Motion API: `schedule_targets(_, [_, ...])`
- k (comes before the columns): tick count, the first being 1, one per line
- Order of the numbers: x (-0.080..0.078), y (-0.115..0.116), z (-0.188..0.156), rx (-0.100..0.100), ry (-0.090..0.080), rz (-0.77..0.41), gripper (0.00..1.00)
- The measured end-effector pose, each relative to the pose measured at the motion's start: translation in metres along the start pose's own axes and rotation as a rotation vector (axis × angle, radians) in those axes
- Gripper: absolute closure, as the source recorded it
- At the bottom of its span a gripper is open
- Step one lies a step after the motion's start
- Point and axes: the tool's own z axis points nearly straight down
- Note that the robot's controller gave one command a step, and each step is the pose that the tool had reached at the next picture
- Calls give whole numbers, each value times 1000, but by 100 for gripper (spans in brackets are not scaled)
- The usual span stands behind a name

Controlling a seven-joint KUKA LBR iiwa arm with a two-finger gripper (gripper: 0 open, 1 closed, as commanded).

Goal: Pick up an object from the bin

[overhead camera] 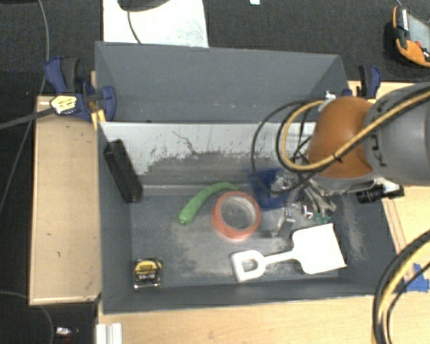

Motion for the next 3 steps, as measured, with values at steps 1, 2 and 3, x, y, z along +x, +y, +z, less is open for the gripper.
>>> schedule_targets(1, [-10,-6,3,1,-7,-29,0])
schedule_targets(2, [-10,15,3,-2,-8,19,0])
schedule_targets(3, [-9,7,3,0,-10,120,0])
